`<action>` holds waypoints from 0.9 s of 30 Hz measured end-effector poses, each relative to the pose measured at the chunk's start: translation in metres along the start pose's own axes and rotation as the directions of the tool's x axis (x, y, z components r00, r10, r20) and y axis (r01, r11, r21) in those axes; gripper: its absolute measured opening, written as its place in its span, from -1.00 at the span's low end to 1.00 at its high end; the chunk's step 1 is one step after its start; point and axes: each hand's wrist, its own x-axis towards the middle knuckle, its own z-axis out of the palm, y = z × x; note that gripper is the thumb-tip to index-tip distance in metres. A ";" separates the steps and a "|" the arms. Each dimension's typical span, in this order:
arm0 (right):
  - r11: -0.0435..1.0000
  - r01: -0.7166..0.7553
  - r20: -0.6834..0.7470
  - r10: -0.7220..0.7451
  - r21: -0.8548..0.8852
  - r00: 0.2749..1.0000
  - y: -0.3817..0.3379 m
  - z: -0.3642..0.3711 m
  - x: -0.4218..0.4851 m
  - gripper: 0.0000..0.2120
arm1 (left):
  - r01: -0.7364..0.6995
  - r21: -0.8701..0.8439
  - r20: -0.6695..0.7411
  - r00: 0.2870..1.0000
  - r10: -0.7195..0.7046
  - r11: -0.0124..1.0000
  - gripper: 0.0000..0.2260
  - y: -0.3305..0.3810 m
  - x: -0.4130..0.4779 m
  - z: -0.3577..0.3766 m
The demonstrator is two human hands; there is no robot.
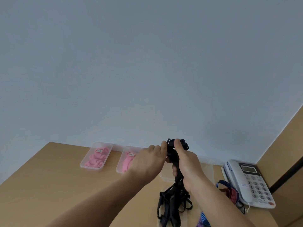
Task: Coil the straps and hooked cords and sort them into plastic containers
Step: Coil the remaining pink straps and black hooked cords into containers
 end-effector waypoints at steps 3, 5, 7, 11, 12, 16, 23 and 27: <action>0.999 0.023 -0.066 -0.020 0.042 0.998 0.002 -0.002 0.001 -0.54 | 0.071 -0.151 -0.075 0.994 -0.083 0.986 -0.59 0.000 0.005 0.004; 0.996 0.042 -0.090 -0.036 0.072 0.995 0.001 -0.003 0.001 -0.60 | 0.086 -0.419 -0.113 0.983 -0.146 0.904 -0.68 0.000 0.007 0.003; 0.994 0.074 -0.095 -0.066 0.086 0.993 -0.001 -0.005 0.001 -0.63 | 0.133 -0.810 0.041 0.985 -0.170 0.571 -0.72 0.000 0.010 0.000; 0.987 0.159 -0.109 -0.155 0.034 0.982 0.002 -0.006 0.000 -0.60 | 0.313 -0.945 0.324 0.936 -0.140 -0.092 -0.72 -0.004 0.014 -0.010; 0.981 0.194 -0.107 -0.194 -0.007 0.975 0.004 -0.005 0.000 -0.62 | 0.330 -0.941 0.337 0.929 -0.152 -0.072 -0.73 -0.006 0.015 -0.011; 0.941 0.326 -0.071 -0.332 -0.085 0.941 0.014 -0.005 -0.001 -0.73 | 0.332 -0.936 0.309 0.934 -0.178 0.117 -0.79 -0.008 0.014 -0.010; 0.934 0.224 0.054 -0.218 -0.277 0.975 0.009 -0.017 0.004 -0.40 | 0.208 -0.730 0.008 0.955 -0.297 0.651 -0.79 -0.011 0.011 -0.006; 0.926 0.268 0.147 -0.235 -0.267 0.961 0.005 -0.022 0.003 -0.52 | 0.295 -0.910 0.167 0.904 -0.392 0.292 -0.81 -0.014 0.014 -0.011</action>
